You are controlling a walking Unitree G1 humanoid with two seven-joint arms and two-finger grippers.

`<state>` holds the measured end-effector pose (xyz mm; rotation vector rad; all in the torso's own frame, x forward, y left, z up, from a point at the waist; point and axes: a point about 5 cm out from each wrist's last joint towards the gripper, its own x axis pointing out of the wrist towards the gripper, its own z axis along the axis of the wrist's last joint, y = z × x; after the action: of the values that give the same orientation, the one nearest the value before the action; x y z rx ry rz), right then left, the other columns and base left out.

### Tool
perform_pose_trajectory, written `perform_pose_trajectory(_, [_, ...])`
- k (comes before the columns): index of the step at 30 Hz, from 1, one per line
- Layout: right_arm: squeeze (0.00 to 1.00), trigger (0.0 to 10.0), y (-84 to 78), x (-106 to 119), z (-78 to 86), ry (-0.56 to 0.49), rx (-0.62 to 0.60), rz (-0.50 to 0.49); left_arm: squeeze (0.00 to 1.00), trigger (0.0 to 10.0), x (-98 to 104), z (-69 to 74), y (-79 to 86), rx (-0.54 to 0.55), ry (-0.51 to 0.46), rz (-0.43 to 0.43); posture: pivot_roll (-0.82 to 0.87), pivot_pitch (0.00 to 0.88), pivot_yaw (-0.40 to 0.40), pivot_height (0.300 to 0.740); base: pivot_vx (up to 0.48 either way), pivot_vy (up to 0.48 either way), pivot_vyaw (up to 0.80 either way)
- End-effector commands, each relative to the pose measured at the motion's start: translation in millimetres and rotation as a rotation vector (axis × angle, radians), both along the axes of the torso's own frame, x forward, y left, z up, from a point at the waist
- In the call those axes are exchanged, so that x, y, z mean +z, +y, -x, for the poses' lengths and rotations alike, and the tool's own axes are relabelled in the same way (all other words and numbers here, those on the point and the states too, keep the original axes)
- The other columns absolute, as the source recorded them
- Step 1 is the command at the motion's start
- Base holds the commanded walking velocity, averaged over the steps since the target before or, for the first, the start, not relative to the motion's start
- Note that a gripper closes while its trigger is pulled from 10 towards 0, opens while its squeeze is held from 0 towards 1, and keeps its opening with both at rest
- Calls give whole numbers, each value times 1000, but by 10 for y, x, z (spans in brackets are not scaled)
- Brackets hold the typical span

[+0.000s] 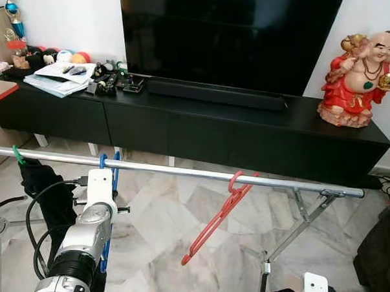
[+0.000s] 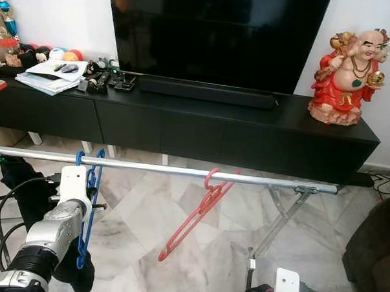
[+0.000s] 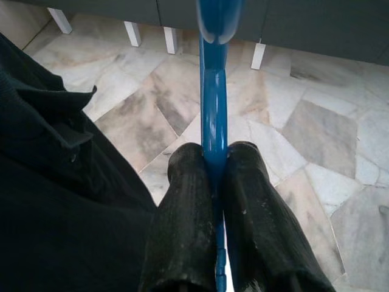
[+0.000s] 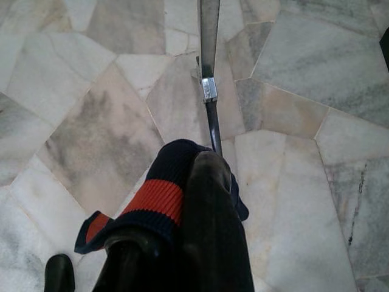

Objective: Hang hanger

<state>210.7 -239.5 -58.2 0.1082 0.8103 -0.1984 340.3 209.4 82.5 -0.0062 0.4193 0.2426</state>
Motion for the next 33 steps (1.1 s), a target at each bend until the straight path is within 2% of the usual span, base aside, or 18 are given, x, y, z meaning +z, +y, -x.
perform_pose_trajectory(1, [0, 10000, -38, 37, -43, -14, -1, 6, 0, 0, -47, 41, 13, -25, 19, -6, 159, 0, -62, 740, 0, 0, 0])
perform_pose_trajectory(6, [0, 10000, -48, 37, -37, -12, -1, 8, 0, 0, -22, 82, 46, -78, -23, -48, 166, 0, -65, 740, 0, 0, 0])
perform_pose_trajectory(11, [0, 10000, -66, 38, -31, -7, 0, 13, 0, 0, 104, 181, 122, -167, -146, -127, 178, 0, -71, 740, 0, 0, 0])
perform_pose_trajectory(15, [0, 10000, -81, 36, -22, -2, -1, 16, 0, 0, 170, 271, 81, -233, -213, -146, 183, 0, -71, 740, 0, 0, 0])
perform_pose_trajectory(19, [0, 10000, -88, 32, -13, 3, -5, 18, 0, 0, 177, 357, 66, -245, -243, -153, 184, 0, -66, 740, 0, 0, 0])
perform_pose_trajectory(20, [0, 10000, -91, 29, -6, 5, -8, 19, 0, 1647, 170, 418, 65, -244, -259, -144, 183, 0, -66, 740, 0, 0, 0])
perform_pose_trajectory(21, [0, 10000, -91, 29, -6, 5, -8, 19, 0, 1647, 170, 418, 65, -244, -259, -144, 183, 0, -66, 740, 0, 0, 0])
perform_pose_trajectory(22, [0, 10000, -94, 27, -1, 7, -8, 19, 0, 3882, 156, 459, 67, -245, -262, -144, 183, 0, -67, 740, 0, 0, 0])
perform_pose_trajectory(24, [0, 10000, -99, 24, 5, 9, -8, 20, 0, 9098, 114, 540, 65, -257, -257, -140, 183, 0, -68, 740, 0, 0, 0])
perform_pose_trajectory(25, [0, 10000, -103, 23, 9, 11, -8, 21, 0, 10000, 66, 606, 57, -276, -242, -138, 183, 0, -68, 740, 0, 0, 0])
perform_pose_trajectory(28, [0, 10000, -114, 21, 19, 14, -9, 25, 0, 10000, 1, 732, 59, -280, -236, -140, 177, 0, -63, 740, 0, 0, 0])
perform_pose_trajectory(31, [0, 10000, -117, 20, 21, 15, -10, 26, 0, 10000, -16, 765, 60, -275, -234, -132, 177, 0, -63, 740, 0, 0, 0])
perform_pose_trajectory(33, [0, 10000, -138, 18, 36, 19, -10, 29, 0, 10000, -143, 908, 59, -262, -188, -150, 181, 0, -70, 740, 0, 0, 0])
